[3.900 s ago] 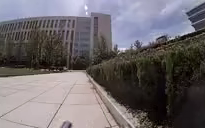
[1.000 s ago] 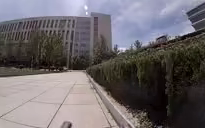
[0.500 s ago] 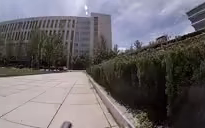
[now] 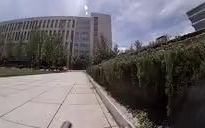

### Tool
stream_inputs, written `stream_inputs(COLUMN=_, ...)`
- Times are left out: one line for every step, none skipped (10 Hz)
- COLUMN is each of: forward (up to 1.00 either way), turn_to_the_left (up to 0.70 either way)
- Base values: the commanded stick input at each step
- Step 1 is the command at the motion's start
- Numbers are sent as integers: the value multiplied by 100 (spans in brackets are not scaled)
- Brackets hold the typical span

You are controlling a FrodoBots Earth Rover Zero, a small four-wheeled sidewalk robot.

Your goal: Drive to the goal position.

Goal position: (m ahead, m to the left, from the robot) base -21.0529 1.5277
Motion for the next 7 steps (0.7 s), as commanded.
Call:
stream_inputs(forward=10, turn_to_the_left=0)
stream_inputs(forward=10, turn_to_the_left=0)
stream_inputs(forward=10, turn_to_the_left=0)
stream_inputs(forward=10, turn_to_the_left=0)
stream_inputs(forward=10, turn_to_the_left=0)
stream_inputs(forward=10, turn_to_the_left=0)
stream_inputs(forward=10, turn_to_the_left=0)
